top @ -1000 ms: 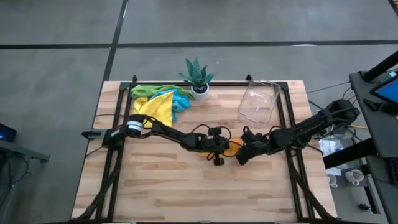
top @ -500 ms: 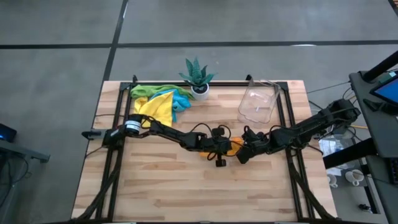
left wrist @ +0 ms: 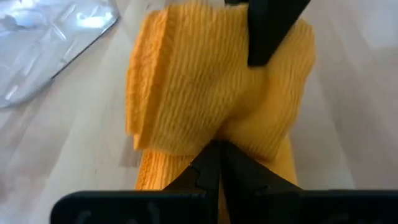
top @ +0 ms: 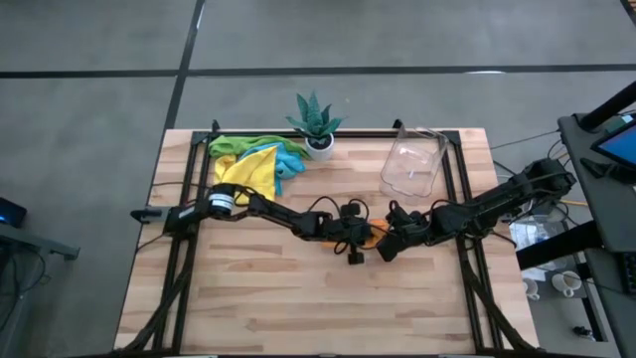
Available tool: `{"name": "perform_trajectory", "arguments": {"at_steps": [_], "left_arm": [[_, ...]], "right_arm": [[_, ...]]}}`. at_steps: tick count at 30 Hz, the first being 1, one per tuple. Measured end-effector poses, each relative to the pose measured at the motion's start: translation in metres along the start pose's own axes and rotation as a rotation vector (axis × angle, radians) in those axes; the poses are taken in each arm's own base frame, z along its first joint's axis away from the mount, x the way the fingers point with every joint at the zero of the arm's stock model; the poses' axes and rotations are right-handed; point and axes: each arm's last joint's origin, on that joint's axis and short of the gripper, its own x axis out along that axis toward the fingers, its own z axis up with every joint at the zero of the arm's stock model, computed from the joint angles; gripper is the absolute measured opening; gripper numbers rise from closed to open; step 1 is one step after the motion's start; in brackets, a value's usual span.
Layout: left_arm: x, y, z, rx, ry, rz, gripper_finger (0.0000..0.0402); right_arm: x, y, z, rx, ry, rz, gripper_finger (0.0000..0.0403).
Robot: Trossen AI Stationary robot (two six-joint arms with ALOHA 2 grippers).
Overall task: Roll microfiber towels into tight, uniform cylinder then place into a basket
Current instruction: Roll the orange microfiber cloth
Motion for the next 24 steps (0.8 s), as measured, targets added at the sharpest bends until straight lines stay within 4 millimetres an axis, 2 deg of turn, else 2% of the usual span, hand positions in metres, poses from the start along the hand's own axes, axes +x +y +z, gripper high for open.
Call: {"name": "perform_trajectory", "arguments": {"at_steps": [8,24], "left_arm": [[0.000,0.000,0.004,-0.012,-0.030,-0.016,0.0000],[-0.001,-0.002,-0.012,-0.023,0.023,-0.030,0.0000]], "right_arm": [[-0.002,0.008,0.004,0.002,-0.027,0.054,0.0012],[0.027,0.011,0.017,-0.029,-0.044,0.058,0.0012]]}}
